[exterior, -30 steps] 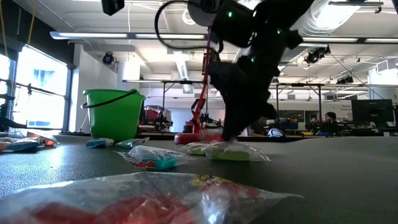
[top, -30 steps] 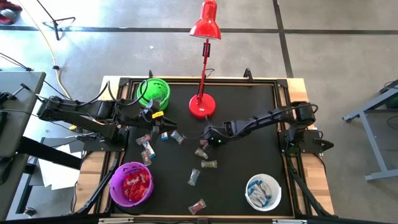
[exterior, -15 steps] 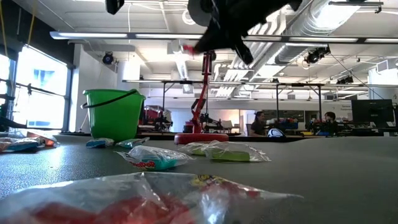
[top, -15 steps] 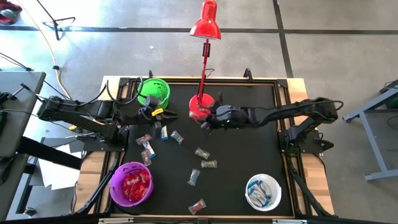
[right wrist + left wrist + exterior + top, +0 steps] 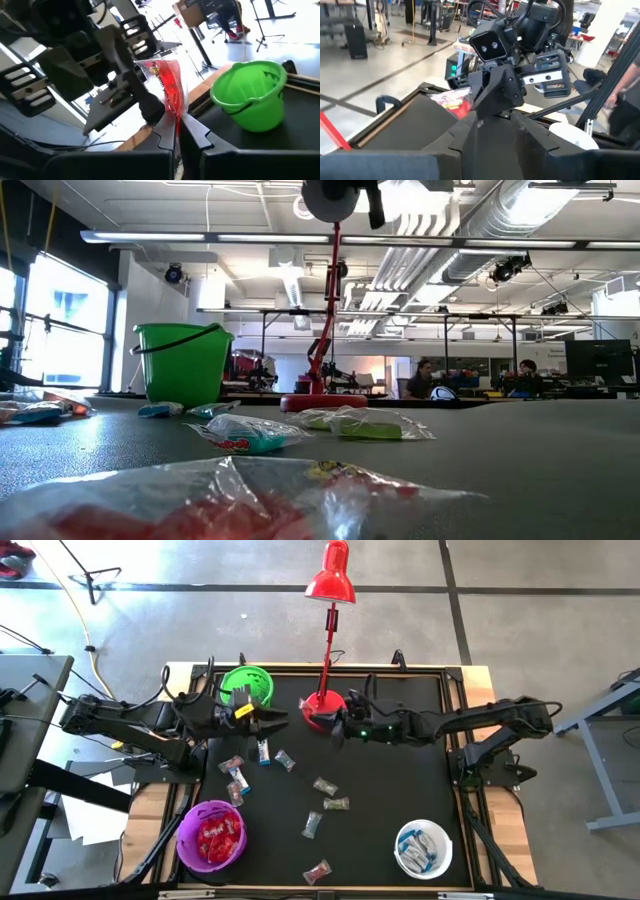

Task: Sort candy
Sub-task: Put the red gummy into the green bucket

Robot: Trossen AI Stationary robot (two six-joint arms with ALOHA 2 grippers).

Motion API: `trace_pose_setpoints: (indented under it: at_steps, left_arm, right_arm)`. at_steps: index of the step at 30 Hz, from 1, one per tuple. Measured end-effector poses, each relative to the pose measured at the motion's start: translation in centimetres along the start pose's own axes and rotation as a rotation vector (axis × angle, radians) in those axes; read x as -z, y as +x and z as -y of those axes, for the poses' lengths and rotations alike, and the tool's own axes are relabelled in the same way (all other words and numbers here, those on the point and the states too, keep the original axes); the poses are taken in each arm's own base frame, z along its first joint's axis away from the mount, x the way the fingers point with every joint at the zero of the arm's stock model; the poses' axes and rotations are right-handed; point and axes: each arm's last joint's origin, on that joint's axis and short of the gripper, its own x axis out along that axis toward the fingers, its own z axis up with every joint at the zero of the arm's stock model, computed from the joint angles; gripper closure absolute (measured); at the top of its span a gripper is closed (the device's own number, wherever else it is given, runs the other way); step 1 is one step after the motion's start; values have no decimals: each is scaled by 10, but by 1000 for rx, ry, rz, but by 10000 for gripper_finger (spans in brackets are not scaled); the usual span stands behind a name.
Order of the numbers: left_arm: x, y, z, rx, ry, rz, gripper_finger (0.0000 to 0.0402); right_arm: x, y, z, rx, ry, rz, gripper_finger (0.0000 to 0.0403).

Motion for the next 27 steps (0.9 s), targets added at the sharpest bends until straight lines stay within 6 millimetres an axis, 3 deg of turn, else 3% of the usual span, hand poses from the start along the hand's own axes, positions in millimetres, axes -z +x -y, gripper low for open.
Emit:
trace_pose_setpoints:
  at_steps: [12,27]
  left_arm:
    - [-3,5,2,-12,115,52,222]
    - [4,34,10,-7,145,95,182]
  right_arm:
    - [-2,-2,-11,-116,-69,21,402]
    - [0,-4,-16,-159,-116,16,402]
